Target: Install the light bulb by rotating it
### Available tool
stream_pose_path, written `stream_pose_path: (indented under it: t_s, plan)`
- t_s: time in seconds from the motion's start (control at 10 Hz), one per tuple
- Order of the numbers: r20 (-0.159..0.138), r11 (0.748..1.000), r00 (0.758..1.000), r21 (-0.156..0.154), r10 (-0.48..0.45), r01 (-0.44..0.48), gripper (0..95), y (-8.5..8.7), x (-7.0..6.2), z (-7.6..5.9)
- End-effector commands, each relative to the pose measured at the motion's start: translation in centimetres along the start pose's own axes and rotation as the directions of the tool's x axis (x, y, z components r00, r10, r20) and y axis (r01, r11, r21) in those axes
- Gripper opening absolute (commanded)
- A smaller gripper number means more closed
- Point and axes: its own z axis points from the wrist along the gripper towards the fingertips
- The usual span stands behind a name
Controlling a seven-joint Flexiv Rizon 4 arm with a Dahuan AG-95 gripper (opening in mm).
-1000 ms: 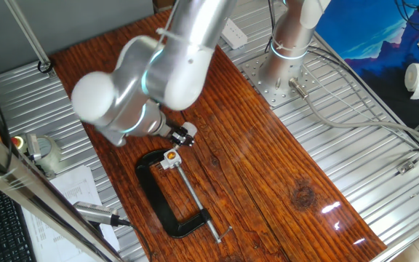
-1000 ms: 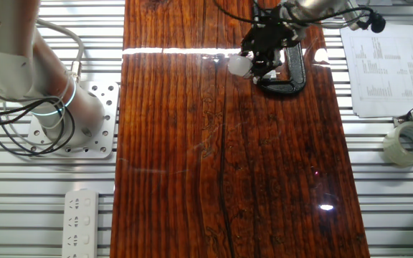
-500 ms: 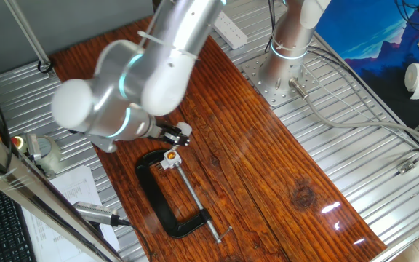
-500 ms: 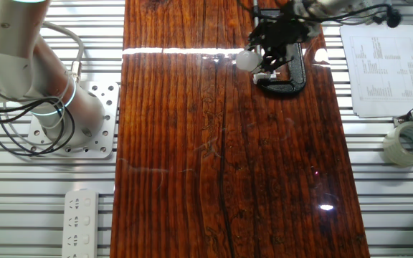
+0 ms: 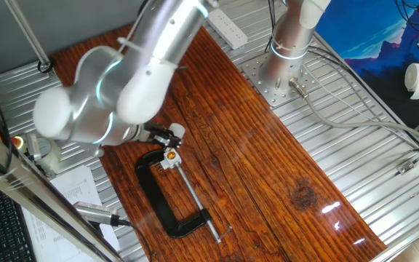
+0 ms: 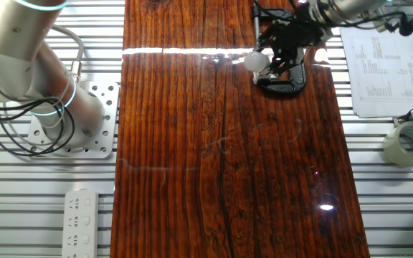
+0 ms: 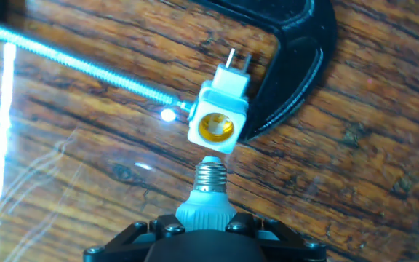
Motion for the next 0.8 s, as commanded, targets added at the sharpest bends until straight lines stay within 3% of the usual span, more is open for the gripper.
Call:
stream_pose_path:
  t_s: [0.1, 0.3, 0.8]
  plan:
    - [-0.049, 0.999, 0.998, -0.029, -0.046, 0.045, 0.0, -0.25, -0.71, 0.37]
    - [-0.055, 0.999, 0.998, -0.032, -0.043, 0.041, 0.0, -0.12, -0.86, 0.32]
    - [-0.116, 0.997, 0.992, -0.063, -0.044, 0.037, 0.0, 0.04, -1.46, 0.57]
